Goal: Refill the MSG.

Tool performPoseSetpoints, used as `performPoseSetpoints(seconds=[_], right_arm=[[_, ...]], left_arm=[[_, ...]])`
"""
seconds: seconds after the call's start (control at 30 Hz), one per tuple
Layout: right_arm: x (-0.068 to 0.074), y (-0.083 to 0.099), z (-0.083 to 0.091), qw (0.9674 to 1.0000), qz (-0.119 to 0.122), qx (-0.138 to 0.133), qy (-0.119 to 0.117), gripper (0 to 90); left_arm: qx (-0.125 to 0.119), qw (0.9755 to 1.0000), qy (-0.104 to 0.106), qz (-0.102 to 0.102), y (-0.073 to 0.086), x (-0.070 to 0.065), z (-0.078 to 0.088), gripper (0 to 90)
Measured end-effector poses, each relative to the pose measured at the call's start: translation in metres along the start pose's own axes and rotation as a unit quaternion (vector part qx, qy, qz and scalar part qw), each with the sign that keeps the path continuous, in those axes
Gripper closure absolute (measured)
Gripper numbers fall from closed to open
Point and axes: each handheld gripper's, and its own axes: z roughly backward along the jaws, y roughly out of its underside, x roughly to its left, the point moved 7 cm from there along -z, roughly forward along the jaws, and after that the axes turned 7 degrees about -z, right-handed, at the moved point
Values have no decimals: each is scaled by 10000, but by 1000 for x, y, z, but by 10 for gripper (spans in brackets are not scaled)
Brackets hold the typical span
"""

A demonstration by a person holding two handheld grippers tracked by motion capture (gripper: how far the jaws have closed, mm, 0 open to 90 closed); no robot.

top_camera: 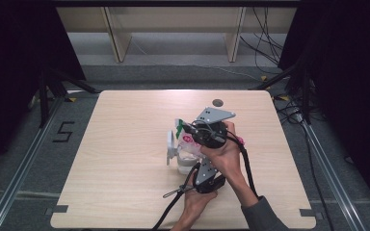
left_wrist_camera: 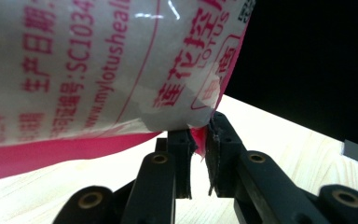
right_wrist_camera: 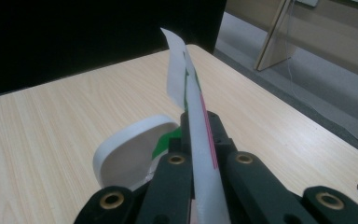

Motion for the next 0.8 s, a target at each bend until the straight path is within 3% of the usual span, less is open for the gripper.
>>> performPoseSetpoints(seconds=[0.07, 0.17, 0.3, 0.47, 0.53, 0.67, 0.8], right_arm=[[2, 0, -1, 9998, -176, 5, -21, 900], [1, -1, -1, 9999, -69, 34, -85, 900], [2, -1, -2, 9998, -138, 104, -128, 900], [2, -1, -2, 9997, -178, 140, -73, 900], [1, -3, -3, 9999, -150, 46, -18, 900], [0, -2, -6, 9999, -7, 123, 32, 900], [1, -2, -5, 9998, -38, 168, -50, 900]], left_arm=[[1, 10000, -1, -12, 0, 0, 0, 802], [-29, 10000, -5, 0, -1, 1, 0, 802], [-31, 10000, -18, 27, -1, 1, 0, 803], [-42, 10000, -12, 26, -3, 1, -1, 803], [-66, 10000, -21, 48, -4, 1, -1, 802], [-21, 10000, 8, 40, -3, 0, -1, 802], [-29, 10000, 1, 39, -3, 1, -1, 803]])
